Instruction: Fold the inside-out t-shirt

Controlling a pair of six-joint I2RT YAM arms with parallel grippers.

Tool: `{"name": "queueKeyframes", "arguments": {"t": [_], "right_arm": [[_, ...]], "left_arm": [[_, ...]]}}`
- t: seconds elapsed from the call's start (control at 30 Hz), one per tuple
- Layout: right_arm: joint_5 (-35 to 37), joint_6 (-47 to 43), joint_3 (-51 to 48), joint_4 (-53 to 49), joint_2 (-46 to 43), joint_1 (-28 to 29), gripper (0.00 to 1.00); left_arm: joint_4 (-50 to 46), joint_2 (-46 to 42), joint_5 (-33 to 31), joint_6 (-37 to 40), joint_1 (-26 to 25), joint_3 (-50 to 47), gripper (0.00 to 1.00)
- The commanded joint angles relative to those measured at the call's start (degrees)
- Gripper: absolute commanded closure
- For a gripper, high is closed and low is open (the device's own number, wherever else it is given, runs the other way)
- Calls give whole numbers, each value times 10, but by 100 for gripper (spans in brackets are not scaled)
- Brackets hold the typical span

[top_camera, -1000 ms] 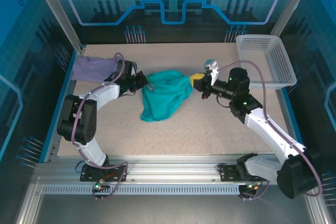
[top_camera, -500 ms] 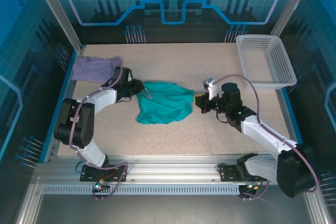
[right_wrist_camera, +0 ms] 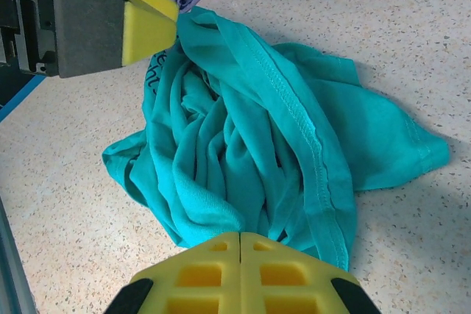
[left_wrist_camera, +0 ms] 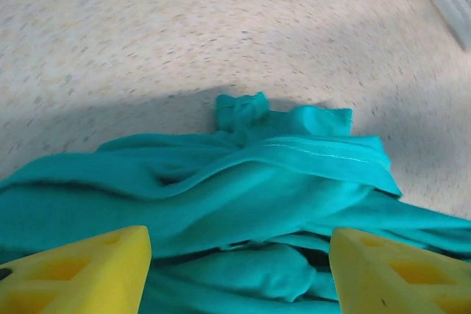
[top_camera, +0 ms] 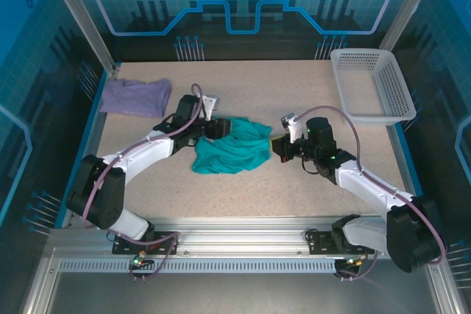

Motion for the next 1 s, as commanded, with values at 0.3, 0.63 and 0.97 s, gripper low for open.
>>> {"name": "queueKeyframes", "arguments": {"t": [0.3,0.63,0.97], "right_arm": [[-1,-18,35,-31,-5,7,100],[16,-78,85,-145,-126,4,100],[7,-95,136,-196,-218,-7,100]], "left_arm": [[-148,171,4,101,-38,189,41],[-170,221,-54,31,-15,323,96],[-139,173,75,-38,41,317,100]]}}
